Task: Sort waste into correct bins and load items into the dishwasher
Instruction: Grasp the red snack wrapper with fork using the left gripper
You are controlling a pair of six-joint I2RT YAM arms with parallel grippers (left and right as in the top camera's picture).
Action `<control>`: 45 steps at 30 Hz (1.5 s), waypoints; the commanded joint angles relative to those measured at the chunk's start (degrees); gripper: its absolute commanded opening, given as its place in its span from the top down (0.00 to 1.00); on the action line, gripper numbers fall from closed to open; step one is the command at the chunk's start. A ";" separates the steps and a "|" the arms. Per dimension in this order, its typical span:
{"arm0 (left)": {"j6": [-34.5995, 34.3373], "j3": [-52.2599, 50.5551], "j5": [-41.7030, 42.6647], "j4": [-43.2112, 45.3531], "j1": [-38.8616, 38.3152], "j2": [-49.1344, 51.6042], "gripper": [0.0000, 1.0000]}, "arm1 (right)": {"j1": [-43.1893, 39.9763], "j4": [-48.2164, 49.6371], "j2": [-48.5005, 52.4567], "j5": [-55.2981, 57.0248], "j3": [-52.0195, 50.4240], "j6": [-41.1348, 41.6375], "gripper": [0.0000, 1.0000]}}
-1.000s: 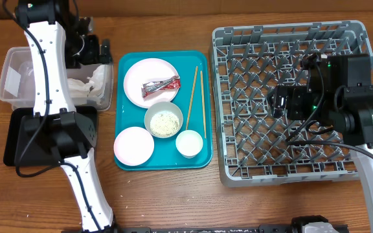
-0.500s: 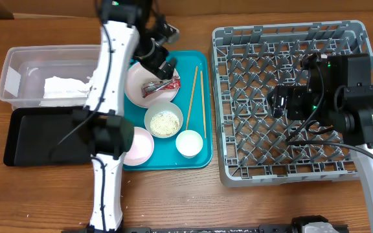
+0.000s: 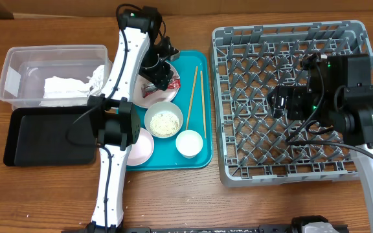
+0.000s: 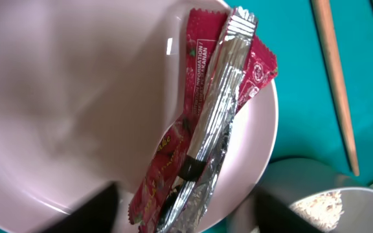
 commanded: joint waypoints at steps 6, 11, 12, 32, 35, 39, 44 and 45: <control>-1.68 0.09 0.70 0.00 0.20 1.88 0.65 | -0.37 0.07 -0.24 -0.50 1.51 0.26 0.00; -1.84 0.09 0.72 0.04 0.15 1.88 0.66 | -0.37 -0.15 -0.24 -0.50 1.53 0.26 0.00; -1.86 0.09 0.76 0.07 0.11 1.88 0.67 | -0.37 -0.26 -0.24 -0.50 1.53 0.28 0.00; -2.03 0.07 3.76 2.05 0.09 1.88 0.58 | -0.37 -0.68 -0.24 -0.46 1.51 0.26 0.00; -2.05 0.07 3.76 2.56 0.09 1.88 0.58 | -0.37 -0.55 -0.24 -0.46 1.51 0.26 0.00; -2.05 0.07 3.76 2.99 0.09 1.88 0.57 | -0.37 -0.20 -0.24 -0.46 1.53 0.26 0.00; -2.05 0.07 3.76 3.23 0.07 1.97 0.58 | -0.37 -0.04 -0.24 -0.46 1.51 0.26 0.00; -2.05 0.07 3.76 3.23 0.07 2.10 0.58 | -0.37 -0.04 -0.24 -0.46 1.51 0.26 0.00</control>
